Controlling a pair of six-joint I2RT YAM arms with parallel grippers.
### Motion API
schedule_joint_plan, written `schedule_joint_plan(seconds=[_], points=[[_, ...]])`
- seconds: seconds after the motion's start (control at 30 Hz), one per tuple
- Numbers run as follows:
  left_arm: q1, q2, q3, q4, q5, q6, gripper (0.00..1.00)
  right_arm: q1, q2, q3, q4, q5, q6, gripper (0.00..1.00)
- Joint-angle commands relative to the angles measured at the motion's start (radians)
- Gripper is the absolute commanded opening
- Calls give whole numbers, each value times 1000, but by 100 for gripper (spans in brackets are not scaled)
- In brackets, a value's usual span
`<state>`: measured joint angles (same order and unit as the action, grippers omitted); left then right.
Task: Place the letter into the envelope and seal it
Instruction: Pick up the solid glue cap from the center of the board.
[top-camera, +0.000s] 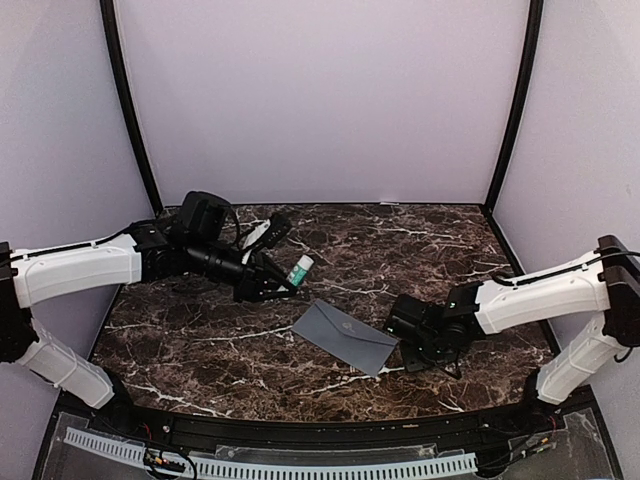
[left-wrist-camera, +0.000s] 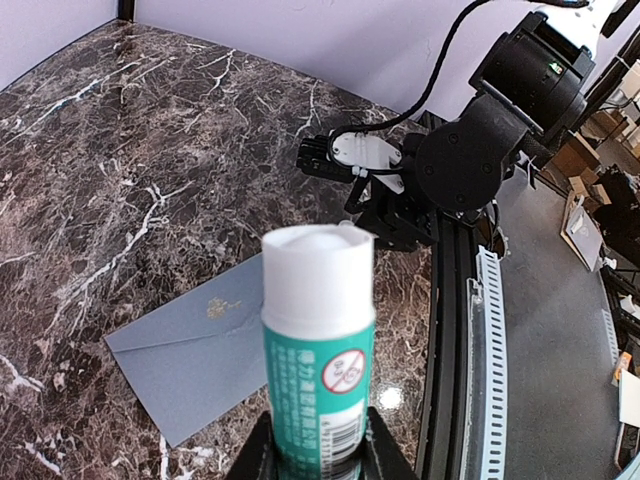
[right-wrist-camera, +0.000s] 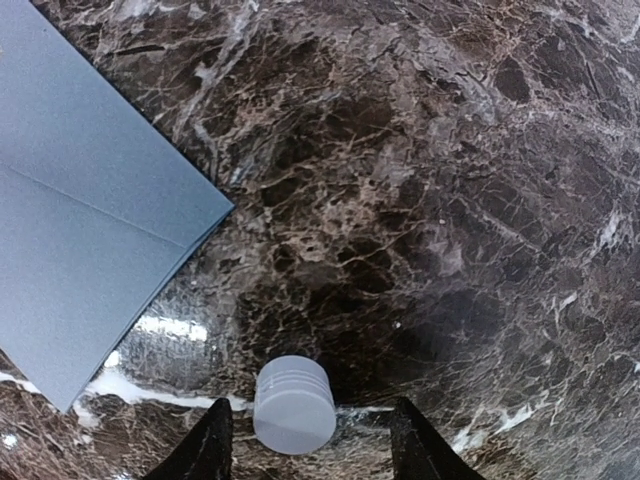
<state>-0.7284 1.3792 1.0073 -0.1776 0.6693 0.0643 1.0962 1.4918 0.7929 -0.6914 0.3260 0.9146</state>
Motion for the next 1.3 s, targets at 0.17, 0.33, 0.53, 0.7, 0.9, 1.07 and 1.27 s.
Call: schedule_joint_plan(seconds=[0.17,0.33,0.53,0.7,0.9,1.07,1.27], points=[[3,-11,-5,5,23,6,0,-3,45,48,25,11,-6,39],[3,-8,-5,5,23,6,0,-3,49,45,24,10,-2,33],[3,-4,-4,4,23,5,0,-2,54,43,32,7,-3,27],[3,-5,-4,3,23,7,0,-2,59,40,36,3,-3,22],[3,0,-4,5,33,8,0,-3,34,42,37,4,-3,18],[-3,0,-9,2,56,23,0,-10,-98,65,29,0,-40,17],[-91,-11,-17,-19,67,83,0,-75,-343,52,166,-187,-197,15]])
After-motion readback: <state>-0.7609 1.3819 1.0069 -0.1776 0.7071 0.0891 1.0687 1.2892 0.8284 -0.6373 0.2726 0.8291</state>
